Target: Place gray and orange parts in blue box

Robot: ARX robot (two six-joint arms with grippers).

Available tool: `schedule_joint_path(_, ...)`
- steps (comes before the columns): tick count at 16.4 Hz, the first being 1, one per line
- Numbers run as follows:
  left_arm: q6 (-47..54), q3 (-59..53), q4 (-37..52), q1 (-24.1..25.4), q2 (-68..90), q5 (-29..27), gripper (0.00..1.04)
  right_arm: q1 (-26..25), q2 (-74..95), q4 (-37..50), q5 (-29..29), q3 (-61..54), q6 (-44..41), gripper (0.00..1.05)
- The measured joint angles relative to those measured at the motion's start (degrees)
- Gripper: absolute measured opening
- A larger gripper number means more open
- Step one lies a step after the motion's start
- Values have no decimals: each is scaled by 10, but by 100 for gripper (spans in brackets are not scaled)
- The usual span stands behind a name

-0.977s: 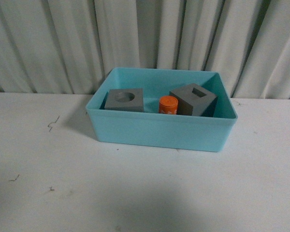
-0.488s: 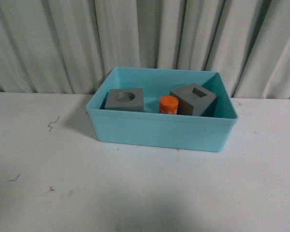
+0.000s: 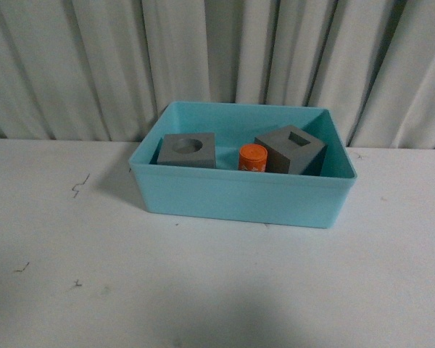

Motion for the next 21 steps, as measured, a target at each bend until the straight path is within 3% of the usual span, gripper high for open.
schedule_joint_path(6,0,0,0,0,0,0,98,0,0,0,0,0,0,38)
schedule_joint_path(11,0,0,0,0,0,0,98,0,0,0,0,0,0,99)
schedule_joint_path(21,0,0,0,0,0,0,98,0,0,0,0,0,0,98)
